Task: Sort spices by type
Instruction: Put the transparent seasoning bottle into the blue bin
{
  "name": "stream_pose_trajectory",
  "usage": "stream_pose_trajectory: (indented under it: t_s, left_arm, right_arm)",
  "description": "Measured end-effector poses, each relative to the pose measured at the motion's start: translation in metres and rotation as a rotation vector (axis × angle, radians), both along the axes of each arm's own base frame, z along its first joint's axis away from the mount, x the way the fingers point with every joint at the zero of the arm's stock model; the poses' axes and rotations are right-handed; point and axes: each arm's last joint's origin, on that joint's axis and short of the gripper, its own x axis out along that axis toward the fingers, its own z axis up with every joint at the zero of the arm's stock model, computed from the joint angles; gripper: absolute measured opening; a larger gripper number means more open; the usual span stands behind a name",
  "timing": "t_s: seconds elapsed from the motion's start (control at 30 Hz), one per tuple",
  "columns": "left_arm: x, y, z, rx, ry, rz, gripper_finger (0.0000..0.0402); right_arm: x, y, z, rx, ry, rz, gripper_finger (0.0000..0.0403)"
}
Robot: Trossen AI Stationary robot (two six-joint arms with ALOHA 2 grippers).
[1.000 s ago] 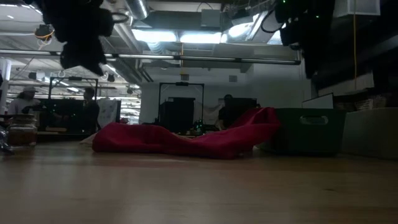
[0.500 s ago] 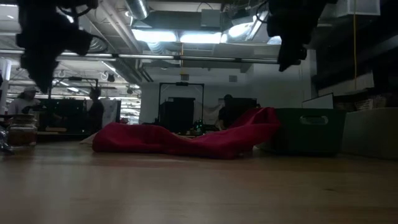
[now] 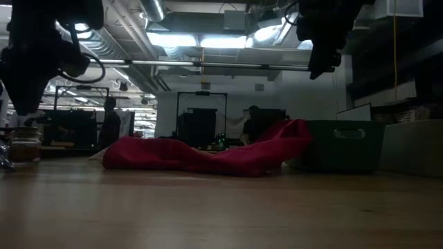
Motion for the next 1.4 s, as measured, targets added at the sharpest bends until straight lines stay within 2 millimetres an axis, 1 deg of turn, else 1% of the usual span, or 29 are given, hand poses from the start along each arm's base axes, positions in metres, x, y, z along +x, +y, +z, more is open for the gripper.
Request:
stream_pose_trajectory:
  t_s: [0.4,0.53,0.77,1.17,1.27,1.4]
  left_arm:
    - [0.014,0.001,-0.015,0.027,0.128,0.023,0.0153]
    - [0.017,0.001,-0.019,0.028,0.165,-0.049,0.0153]
    - [0.02,0.0,-0.025,0.026,0.195,-0.089,0.0153]
    - [0.023,0.0,-0.025,0.026,0.17,-0.239,0.0154]
    - [0.023,0.0,-0.025,0.026,0.171,-0.226,0.0169]
    - [0.023,0.0,-0.025,0.027,0.165,-0.225,0.0206]
  right_arm:
    - [0.0,0.0,0.0,0.0,0.001,0.0,0.0198]
    - [0.0,0.0,0.0,0.001,0.001,0.0,0.0198]
    - [0.0,0.0,0.0,0.001,0.001,0.0,0.0198]
    - [0.0,0.0,0.0,0.001,0.001,0.0,0.0198]
    - [0.0,0.0,0.0,0.001,0.001,0.0,0.0198]
    - [0.0,0.0,0.0,0.001,0.001,0.0,0.0198]
